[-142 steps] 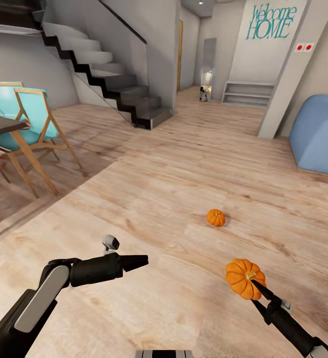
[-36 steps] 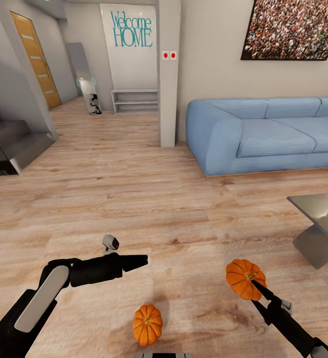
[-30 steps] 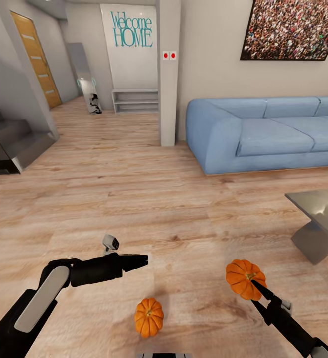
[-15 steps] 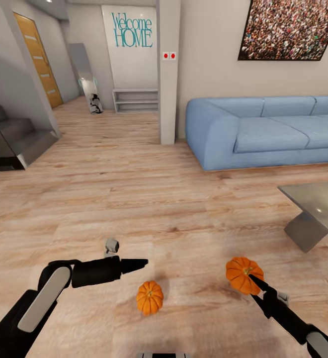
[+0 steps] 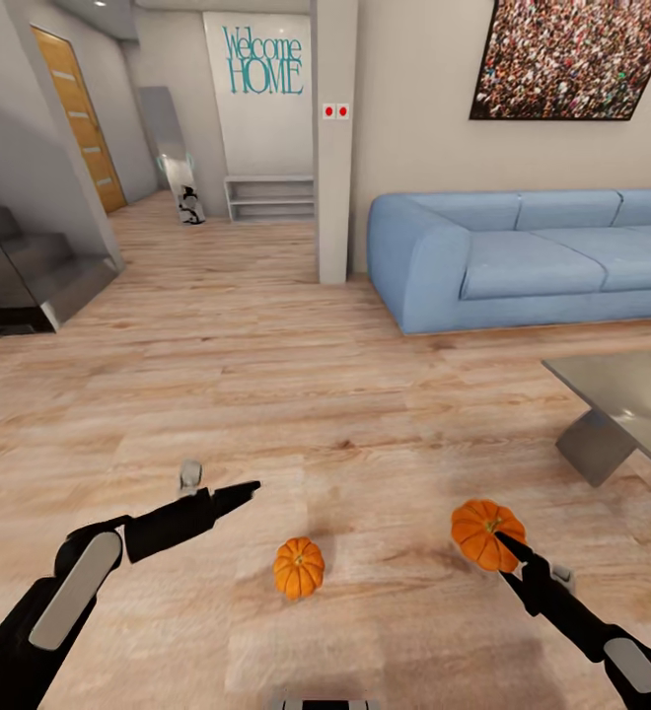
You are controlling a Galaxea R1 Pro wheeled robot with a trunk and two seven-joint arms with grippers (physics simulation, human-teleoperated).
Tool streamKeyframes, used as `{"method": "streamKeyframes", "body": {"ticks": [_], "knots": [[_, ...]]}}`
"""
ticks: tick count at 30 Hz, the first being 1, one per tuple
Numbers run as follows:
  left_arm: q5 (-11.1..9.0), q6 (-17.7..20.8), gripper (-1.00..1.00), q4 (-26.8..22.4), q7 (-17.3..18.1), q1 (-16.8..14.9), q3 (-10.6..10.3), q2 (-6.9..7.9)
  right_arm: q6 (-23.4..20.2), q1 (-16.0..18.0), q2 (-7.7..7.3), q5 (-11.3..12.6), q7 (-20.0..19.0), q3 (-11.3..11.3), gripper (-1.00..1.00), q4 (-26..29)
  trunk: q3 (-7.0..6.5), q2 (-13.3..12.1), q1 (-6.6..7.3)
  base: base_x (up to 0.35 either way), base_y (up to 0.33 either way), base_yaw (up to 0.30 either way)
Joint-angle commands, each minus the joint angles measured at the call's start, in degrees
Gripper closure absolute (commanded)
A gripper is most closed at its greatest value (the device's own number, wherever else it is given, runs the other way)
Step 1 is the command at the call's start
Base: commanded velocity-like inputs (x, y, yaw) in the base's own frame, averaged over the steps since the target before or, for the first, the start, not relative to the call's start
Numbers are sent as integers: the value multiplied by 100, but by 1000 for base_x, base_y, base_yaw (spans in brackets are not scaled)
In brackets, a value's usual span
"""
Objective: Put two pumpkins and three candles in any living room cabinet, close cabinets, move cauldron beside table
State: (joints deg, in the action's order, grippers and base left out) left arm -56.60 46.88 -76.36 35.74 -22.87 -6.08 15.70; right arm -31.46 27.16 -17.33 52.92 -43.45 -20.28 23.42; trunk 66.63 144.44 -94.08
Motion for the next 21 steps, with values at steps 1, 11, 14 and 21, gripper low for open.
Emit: {"method": "streamKeyframes", "body": {"ticks": [1, 11, 14, 21], "knots": [[-42, -35, -100, 128, -4, -4, 16, 1, -40, 8, 5, 21, -1, -17, 100, -1, 4, 2, 4, -233, 0, 0], [-62, -1138, -100, 2204, -464, -243, 236, -4, -43, 24, 44, -5, 19, 3, 100, 116, 4, 2, 4, -61, 0, 0], [-43, -1243, -100, 2901, -553, -512, 275, -12, -39, 22, 50, -18, 20, 19, 100, 130, 4, 2, 4, -5, 0, 0], [1, -1339, -100, 4157, -589, -1147, 242, -43, -36, 24, 61, -33, 21, 45, 100, 150, 4, 2, 4, -1, 0, 0]]}}
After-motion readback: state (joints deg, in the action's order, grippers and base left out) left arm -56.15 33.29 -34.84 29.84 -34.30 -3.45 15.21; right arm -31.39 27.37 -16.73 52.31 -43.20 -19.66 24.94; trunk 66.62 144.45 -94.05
